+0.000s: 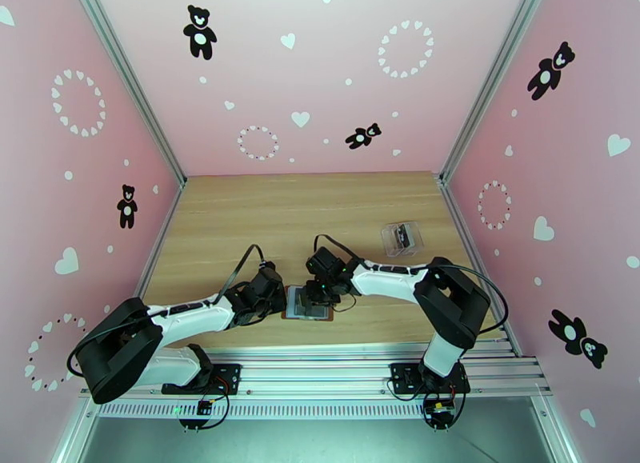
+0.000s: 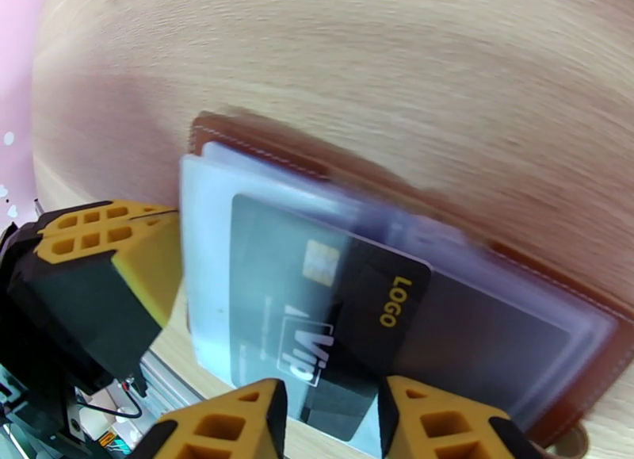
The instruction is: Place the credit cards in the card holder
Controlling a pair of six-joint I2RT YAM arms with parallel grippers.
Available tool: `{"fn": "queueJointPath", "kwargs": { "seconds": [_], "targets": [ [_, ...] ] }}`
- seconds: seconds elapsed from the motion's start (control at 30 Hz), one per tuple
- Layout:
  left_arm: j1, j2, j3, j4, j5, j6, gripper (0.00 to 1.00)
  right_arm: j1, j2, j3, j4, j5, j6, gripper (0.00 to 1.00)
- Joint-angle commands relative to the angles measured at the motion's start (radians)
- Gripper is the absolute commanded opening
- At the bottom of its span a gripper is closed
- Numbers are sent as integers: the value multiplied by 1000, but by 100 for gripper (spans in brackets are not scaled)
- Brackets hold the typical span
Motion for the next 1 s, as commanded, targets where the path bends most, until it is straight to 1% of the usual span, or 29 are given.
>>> {"fn": "queueJointPath", "kwargs": {
  "seconds": [0.0, 0.37, 0.53, 0.63, 0.7, 0.8, 0.9, 0.93, 0.97],
  "targets": [
    [8, 40, -48, -47, 26, 0, 6, 17, 36, 16, 45, -43, 24, 38],
    [8, 45, -48, -42, 31, 1, 6, 24, 65, 25, 107, -70, 46, 36],
    [6, 44, -49, -44, 29, 0, 6, 30, 58, 34, 94, -69, 39, 36],
    [6, 31, -50, -54, 23, 0, 6, 30, 23, 35, 53, -37, 14, 36],
    [6, 10, -51, -71, 15, 0, 6, 29, -19, 45, -5, 9, -19, 37],
    [7, -30, -50, -104, 2, 0, 6, 30, -81, 58, -111, 104, -69, 41],
    [6, -71, -50, -135, -6, 1, 7, 28, -114, 54, -157, 140, -96, 42],
    [6, -84, -51, -141, -6, 0, 8, 28, -117, 48, -155, 134, -98, 40],
    [6, -98, -53, -149, -8, 0, 8, 28, -114, 42, -148, 124, -98, 33]
  ]
}}
